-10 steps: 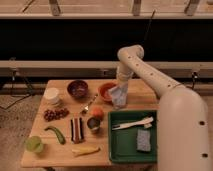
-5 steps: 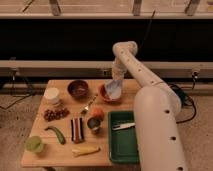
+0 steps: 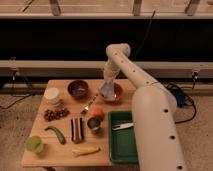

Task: Wipe red bowl with towel

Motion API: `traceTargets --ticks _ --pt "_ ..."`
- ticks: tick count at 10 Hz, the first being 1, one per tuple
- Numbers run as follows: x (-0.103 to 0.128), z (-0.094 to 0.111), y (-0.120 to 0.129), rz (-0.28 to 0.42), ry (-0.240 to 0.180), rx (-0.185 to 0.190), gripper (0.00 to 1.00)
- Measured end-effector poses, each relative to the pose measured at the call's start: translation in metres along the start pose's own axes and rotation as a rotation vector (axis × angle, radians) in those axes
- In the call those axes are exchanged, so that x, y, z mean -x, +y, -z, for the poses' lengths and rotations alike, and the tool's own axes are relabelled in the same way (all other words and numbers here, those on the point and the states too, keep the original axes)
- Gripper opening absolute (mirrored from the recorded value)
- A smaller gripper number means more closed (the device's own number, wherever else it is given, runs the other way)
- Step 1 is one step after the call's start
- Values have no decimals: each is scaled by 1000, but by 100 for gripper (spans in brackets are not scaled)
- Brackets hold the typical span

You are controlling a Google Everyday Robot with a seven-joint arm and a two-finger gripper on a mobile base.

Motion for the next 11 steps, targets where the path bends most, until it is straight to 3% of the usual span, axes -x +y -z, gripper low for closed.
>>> traceTargets --ticks 2,4,8,11 --pt "8 3 15 18 -19 9 0" --pt "2 6 26 14 -10 26 0" --pt "-55 19 69 -58 80 79 0" --pt "-83 23 66 -112 153 83 0"
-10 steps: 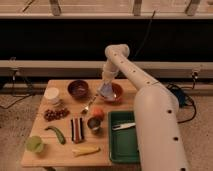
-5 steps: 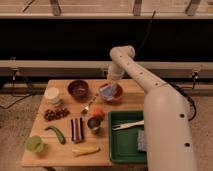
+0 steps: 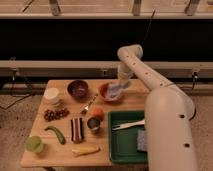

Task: Wipe red bowl with towel

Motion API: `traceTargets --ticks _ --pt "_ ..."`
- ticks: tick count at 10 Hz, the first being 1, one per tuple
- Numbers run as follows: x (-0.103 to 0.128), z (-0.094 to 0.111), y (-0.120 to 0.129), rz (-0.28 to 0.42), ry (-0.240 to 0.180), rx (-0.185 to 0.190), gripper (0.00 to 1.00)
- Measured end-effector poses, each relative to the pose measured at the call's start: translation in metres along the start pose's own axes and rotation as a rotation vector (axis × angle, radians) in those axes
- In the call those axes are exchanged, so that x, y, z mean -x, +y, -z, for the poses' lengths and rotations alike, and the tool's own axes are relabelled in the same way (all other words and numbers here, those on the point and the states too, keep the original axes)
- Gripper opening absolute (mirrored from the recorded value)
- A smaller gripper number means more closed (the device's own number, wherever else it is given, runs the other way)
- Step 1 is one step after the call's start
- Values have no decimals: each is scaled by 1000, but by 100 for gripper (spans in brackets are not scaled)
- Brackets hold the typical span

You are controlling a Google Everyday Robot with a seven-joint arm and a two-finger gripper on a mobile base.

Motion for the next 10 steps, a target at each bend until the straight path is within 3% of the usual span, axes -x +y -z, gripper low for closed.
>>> traceTargets --ticks 3,7,10 --pt "2 0 -24 -1 12 -31 0" --pt "57 -10 -54 42 -60 -63 0" --pt "77 -9 -35 81 -107 -49 0"
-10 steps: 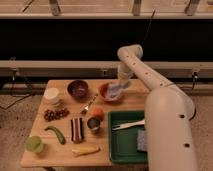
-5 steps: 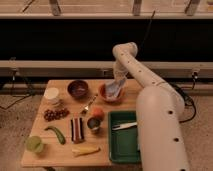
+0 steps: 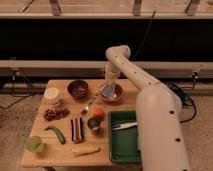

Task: Wipe red bowl with towel

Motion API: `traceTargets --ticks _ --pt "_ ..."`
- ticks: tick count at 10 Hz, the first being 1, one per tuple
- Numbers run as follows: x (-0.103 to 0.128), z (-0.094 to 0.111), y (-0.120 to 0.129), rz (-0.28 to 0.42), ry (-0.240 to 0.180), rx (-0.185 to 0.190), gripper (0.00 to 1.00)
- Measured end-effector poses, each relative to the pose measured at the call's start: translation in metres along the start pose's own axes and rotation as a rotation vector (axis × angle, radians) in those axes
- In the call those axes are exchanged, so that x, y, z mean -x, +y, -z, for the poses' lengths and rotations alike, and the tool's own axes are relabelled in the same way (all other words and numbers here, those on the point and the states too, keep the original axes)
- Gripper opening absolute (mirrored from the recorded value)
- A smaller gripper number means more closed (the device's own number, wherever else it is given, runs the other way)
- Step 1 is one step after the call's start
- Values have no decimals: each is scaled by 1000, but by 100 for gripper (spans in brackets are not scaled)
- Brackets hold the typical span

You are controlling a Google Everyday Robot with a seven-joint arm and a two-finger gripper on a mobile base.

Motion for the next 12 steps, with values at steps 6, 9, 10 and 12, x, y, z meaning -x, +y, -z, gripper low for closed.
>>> traceTargets --ticks 6,9,10,12 --pt "-58 20 57 -53 87 76 0" --pt "-81 21 47 -95 142 79 0" --pt "-86 21 40 -98 155 73 0" --pt "-85 19 16 -92 163 48 0"
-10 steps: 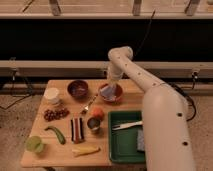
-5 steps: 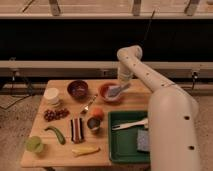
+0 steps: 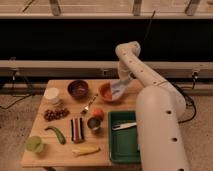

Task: Wipe red bowl with towel

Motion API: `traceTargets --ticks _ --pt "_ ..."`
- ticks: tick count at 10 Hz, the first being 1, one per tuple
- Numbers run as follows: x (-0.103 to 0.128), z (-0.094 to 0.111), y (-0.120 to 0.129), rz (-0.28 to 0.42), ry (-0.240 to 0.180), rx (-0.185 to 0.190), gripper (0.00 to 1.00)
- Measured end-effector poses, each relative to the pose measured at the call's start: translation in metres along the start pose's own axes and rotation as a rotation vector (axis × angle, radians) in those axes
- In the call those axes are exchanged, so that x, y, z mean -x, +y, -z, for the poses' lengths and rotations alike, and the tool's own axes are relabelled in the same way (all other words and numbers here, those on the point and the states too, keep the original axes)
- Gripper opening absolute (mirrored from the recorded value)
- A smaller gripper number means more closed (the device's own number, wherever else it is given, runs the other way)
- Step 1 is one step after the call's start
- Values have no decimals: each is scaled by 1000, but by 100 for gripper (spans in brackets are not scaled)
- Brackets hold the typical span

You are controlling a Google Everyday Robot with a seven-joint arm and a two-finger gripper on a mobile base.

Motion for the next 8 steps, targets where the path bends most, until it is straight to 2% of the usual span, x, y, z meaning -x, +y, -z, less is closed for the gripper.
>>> traceTargets --ticks 3,5,6,8 --pt "27 0 -27 25 -33 -39 0" --pt "50 -2 -40 50 -69 -56 0" --pt "67 -3 -45 74 -105 -64 0" --pt "82 -2 -38 105 -150 -67 0"
